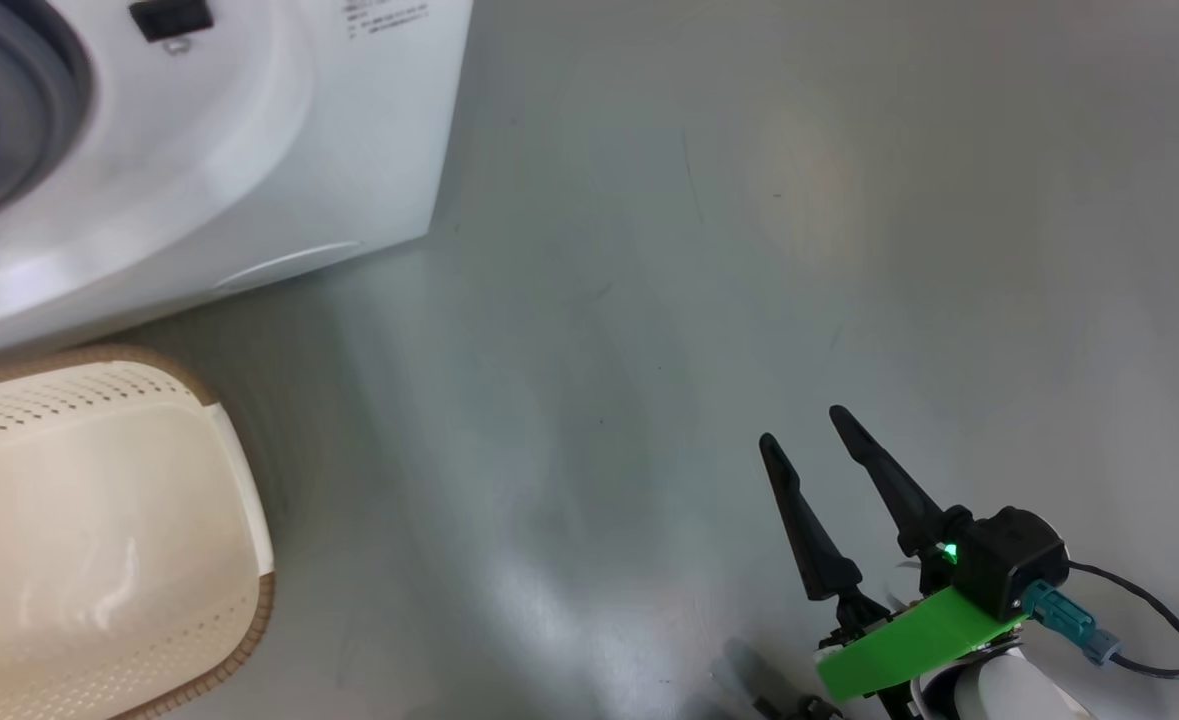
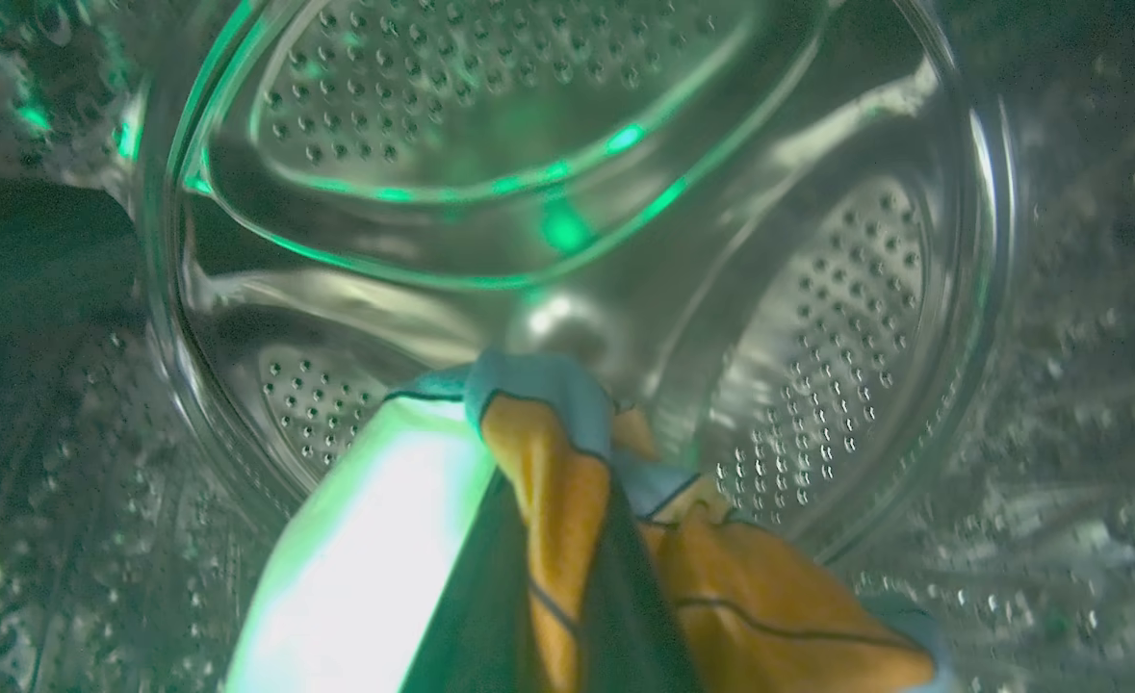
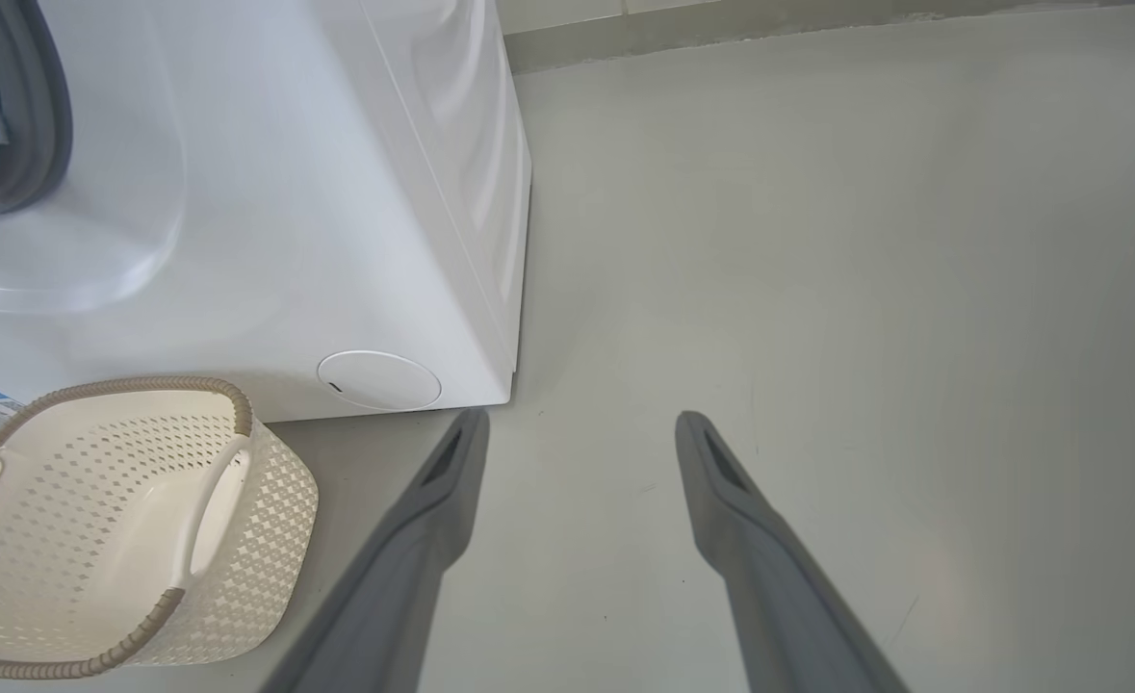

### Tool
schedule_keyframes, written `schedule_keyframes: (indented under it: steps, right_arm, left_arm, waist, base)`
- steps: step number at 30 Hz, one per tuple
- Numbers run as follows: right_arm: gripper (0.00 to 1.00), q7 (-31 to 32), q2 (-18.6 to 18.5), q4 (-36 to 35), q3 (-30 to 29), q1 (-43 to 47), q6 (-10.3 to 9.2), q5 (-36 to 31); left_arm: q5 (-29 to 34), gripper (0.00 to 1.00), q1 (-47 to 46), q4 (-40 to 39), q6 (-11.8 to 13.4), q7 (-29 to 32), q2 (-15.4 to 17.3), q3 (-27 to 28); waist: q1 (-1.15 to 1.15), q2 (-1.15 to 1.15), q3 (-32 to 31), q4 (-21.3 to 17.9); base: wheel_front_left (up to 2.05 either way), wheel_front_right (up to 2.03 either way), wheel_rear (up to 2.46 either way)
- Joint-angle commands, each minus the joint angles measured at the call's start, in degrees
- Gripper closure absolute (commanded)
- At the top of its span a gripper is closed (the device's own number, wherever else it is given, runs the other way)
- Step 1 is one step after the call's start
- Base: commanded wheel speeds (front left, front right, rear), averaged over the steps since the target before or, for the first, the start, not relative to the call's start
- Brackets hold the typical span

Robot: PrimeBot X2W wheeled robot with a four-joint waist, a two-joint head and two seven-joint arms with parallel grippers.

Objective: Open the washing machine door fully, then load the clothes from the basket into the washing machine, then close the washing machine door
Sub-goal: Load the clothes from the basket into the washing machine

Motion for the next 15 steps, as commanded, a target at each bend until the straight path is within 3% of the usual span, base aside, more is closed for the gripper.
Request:
schedule_keyframes:
  steps: [1,4,15]
  right_arm:
    - [0.00,-0.3,-0.8,-1.3,1.4,2.2,0.09,0.0]
    - [0.00,-0.3,-0.7,-1.4,1.1,2.3,0.09,0.0]
    - [0.00,-0.3,-0.3,-0.6,1.4,2.0,0.09,0.1]
  left_arm:
    - [0.2,1.00,-1.4,-2.5,0.6,-0.3,3.4,1.2]
    - [0.6,1.00,-1.5,-2.3,1.0,-0.3,3.4,1.3]
    - [1.6,1.00,-1.1,13.0,1.0,-0.3,2.3,-0.8]
  waist:
    - [0.00,0.00,0.5,-0.3]
    - [0.00,0.00,0.9,-0.1]
    - [0.00,0.00,-0.5,0.8]
  base:
    - [0.00,0.00,0.00]
    - [0.00,0.00,0.00]
    - [0.00,0.00,0.00]
